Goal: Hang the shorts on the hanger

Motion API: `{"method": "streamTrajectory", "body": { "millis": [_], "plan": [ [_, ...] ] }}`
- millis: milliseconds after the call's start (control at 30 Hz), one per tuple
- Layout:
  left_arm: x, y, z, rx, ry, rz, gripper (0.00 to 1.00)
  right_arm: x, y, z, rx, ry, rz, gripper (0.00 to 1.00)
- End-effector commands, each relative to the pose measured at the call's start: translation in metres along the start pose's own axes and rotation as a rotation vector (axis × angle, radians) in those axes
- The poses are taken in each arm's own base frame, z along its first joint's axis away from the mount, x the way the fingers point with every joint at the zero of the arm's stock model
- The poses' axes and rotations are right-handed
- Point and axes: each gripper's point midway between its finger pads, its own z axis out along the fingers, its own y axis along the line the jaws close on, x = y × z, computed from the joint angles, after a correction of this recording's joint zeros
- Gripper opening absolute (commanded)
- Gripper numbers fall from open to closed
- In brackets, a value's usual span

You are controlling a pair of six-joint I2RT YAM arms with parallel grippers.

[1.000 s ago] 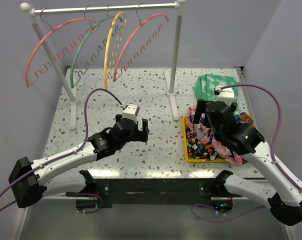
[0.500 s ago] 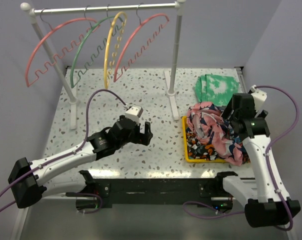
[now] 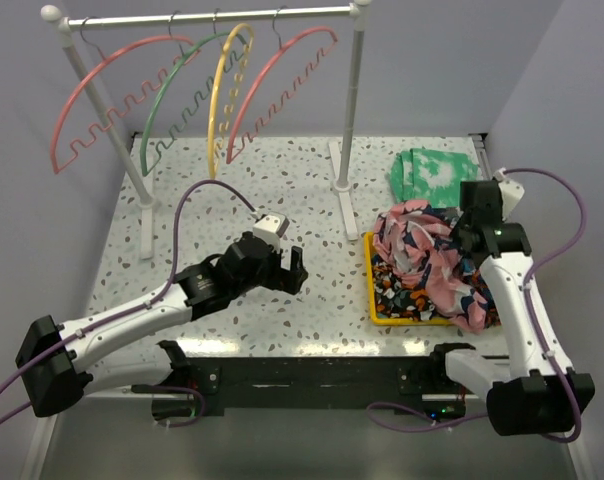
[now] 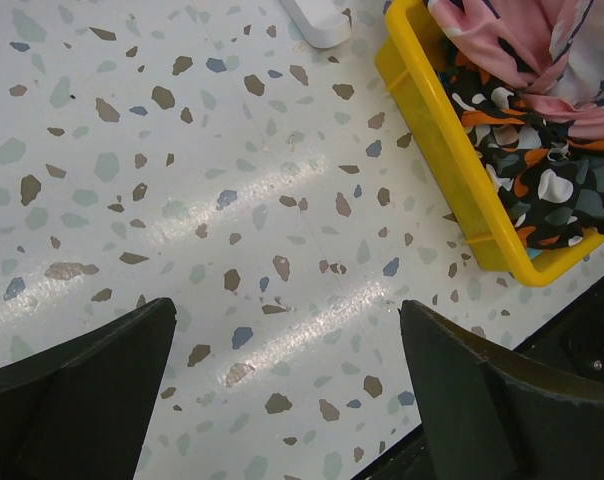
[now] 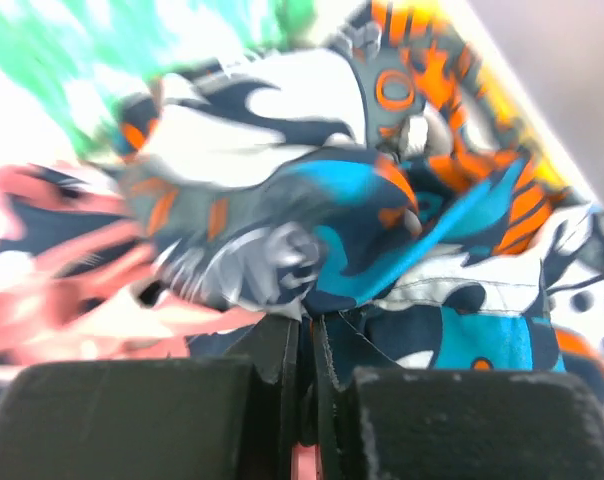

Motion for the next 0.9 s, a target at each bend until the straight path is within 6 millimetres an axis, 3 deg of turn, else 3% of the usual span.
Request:
{"method": "streamTrajectory", "body": {
  "millis": [0,133,233,300,400,467,500,533,567,600,633,700,767,867],
  "plan": [
    [-0.023,-0.010,-0.009,0.034,-0.058,0.009,1.00,-0.080,-0.014,-0.063,-0.024,-0.234,0.128,0.00],
    [-0.023,-0.009,-0.009,0.032,-0.057,0.010,1.00,-0.106,-0.020,-0.097,-0.066,-0.311,0.151,0.00],
    [-0.023,-0.009,-0.008,0.028,-0.056,0.010,1.00,-0.117,-0.025,-0.113,-0.077,-0.338,0.146,0.01],
    [-0.024,-0.009,-0.009,0.030,-0.062,0.009,1.00,-0.118,-0.023,-0.116,-0.095,-0.341,0.143,0.06],
    [-0.023,-0.009,-0.007,0.029,-0.056,0.006,1.00,-0.100,-0.013,-0.098,-0.118,-0.293,0.125,0.09],
    [-0.020,-0.010,-0.006,0.030,-0.049,0.006,1.00,-0.070,-0.003,-0.070,-0.131,-0.210,0.101,0.08],
    [-0.020,-0.010,-0.006,0.030,-0.049,0.005,1.00,-0.057,0.007,-0.062,-0.167,-0.168,0.103,0.11],
    [-0.019,-0.009,-0.005,0.026,-0.045,0.004,1.00,-0.030,0.009,-0.041,-0.154,-0.105,0.077,0.18],
    [-0.020,-0.010,-0.005,0.030,-0.047,0.004,1.00,-0.022,0.013,-0.031,-0.160,-0.086,0.076,0.27],
    [-0.019,-0.010,-0.004,0.028,-0.043,0.006,1.00,-0.011,0.014,-0.024,-0.153,-0.054,0.073,0.44],
    [-0.019,-0.010,-0.005,0.028,-0.043,0.006,1.00,0.000,0.012,-0.017,-0.137,-0.024,0.060,0.51],
    [-0.020,-0.010,-0.005,0.028,-0.045,0.006,1.00,0.005,0.007,-0.017,-0.122,-0.016,0.052,0.67],
    [-0.019,-0.008,-0.004,0.022,-0.044,0.006,1.00,0.000,0.005,-0.024,-0.130,-0.034,0.054,0.74],
    [-0.018,-0.009,-0.003,0.024,-0.038,0.006,1.00,-0.014,0.000,-0.044,-0.152,-0.070,0.062,0.76]
  ]
}}
